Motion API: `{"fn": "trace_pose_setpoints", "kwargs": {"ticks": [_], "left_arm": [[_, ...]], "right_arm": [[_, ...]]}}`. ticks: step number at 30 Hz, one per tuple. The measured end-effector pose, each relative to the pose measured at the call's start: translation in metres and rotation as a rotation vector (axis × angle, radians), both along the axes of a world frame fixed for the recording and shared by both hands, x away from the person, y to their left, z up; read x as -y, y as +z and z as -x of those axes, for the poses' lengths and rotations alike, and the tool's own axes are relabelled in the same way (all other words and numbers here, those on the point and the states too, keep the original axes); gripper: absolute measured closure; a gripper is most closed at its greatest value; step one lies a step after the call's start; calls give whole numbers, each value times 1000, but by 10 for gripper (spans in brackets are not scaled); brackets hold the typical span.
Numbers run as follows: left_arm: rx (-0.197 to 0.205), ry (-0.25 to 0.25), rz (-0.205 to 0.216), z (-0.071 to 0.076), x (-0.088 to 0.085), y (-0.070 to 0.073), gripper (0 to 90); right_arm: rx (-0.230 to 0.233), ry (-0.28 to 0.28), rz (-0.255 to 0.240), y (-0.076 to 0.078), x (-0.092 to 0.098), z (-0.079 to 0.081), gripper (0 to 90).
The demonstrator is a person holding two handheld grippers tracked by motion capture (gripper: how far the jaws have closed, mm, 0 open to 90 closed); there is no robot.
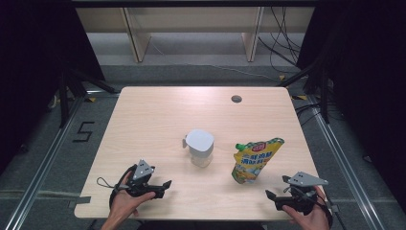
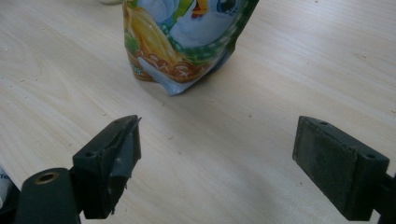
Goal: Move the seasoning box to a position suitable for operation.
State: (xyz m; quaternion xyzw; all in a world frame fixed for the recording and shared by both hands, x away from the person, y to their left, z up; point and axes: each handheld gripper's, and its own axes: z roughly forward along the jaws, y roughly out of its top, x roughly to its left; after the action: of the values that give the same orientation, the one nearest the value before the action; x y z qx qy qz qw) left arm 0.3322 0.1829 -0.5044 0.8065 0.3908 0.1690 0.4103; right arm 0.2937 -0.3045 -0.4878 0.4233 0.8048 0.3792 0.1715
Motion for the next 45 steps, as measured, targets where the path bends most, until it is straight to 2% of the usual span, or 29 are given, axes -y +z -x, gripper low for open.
{"fn": "trace_pose_setpoints", "kwargs": {"ticks": [2,4,6,15,16,18,19,22,25,26,27,29,31,32,33,34,36,37,38,39,40,42,43,44,45], "left_arm": [[-9,1,-2,0,0,1,149],[6,-22,-21,0,-1,2,149],[14,-27,-18,0,0,0,148],[21,-25,-27,0,1,1,149],[20,-33,-38,0,1,1,149],[27,-32,-36,0,2,1,149],[19,-11,-24,1,3,0,150],[27,-24,-15,1,3,0,151],[25,-25,-36,0,3,3,159],[35,-25,-34,-4,6,3,164],[50,-38,-51,-8,7,5,177],[46,-27,-42,-11,8,6,207],[83,-35,-39,-24,9,11,291],[90,-14,-1,-28,13,12,327],[92,-15,-3,-31,14,13,334],[114,-30,-22,-36,14,15,337],[119,-20,-17,-40,17,15,351],[127,-24,-28,-46,19,16,371],[141,-30,-52,-54,20,17,377],[146,-19,-24,-58,22,16,388],[145,-33,-43,-60,22,16,416],[156,-25,-25,-66,27,14,427],[152,-31,-22,-68,29,14,441],[166,-37,-50,-70,30,14,449],[173,-39,-42,-73,33,14,458]], "right_arm": [[-1,13,-9,-1,0,-1,157],[-7,8,-2,0,0,0,157],[-3,20,-7,-1,-1,-1,157],[0,27,-11,0,0,0,156],[-6,6,-2,1,-1,1,157],[-11,9,1,1,-1,2,157],[5,13,4,1,0,1,157],[2,23,14,1,0,1,159],[10,37,16,1,0,0,164],[-5,56,10,1,0,-1,166],[-3,53,13,1,0,-1,166],[-4,51,12,1,0,-1,166],[-8,47,10,1,0,-1,171],[-6,46,10,1,0,-1,171],[3,8,11,1,0,1,172],[5,7,10,1,0,1,172],[0,7,12,1,0,1,174],[14,23,1,0,1,-1,181],[9,25,-3,0,0,-1,181],[19,22,1,0,1,-1,181],[25,18,15,1,1,0,181],[14,18,5,1,0,0,181],[30,18,11,1,0,0,181],[29,20,11,1,0,-1,181],[29,20,16,1,0,-1,182]]}}
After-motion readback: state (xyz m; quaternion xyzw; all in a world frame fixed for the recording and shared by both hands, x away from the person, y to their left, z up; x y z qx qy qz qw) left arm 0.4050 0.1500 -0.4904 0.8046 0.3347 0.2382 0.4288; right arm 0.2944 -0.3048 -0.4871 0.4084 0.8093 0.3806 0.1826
